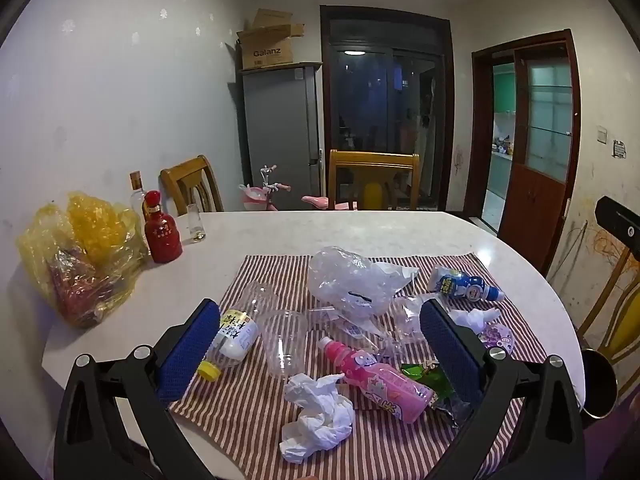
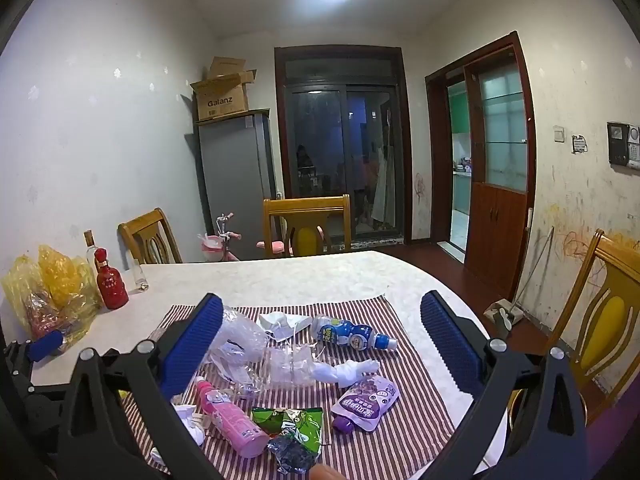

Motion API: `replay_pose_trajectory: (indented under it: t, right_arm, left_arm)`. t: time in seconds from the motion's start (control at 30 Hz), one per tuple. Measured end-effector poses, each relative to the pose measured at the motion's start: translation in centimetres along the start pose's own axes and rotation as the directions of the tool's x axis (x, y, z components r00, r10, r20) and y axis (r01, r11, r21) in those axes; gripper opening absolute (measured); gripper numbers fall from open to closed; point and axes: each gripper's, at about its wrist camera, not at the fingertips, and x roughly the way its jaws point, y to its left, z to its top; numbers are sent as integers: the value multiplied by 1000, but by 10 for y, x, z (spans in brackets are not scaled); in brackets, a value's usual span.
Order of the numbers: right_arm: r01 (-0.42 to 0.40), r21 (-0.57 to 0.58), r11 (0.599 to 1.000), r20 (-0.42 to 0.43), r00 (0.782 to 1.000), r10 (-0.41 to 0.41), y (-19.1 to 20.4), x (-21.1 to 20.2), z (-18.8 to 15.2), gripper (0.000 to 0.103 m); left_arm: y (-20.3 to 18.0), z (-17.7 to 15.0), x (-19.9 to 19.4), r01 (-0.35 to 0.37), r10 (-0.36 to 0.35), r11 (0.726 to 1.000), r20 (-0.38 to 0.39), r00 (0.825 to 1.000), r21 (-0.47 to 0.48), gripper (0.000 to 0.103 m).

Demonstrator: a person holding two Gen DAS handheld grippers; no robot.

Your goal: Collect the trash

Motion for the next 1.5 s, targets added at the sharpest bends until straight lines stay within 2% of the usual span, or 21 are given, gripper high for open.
replay_pose_trajectory:
  t: [1.5]
  right_arm:
    - [3,-16,1000,10,1000,-3,5,-4,5,99]
  left_arm:
    - [6,11,-12,-7,7,1000,37,999,-16,97]
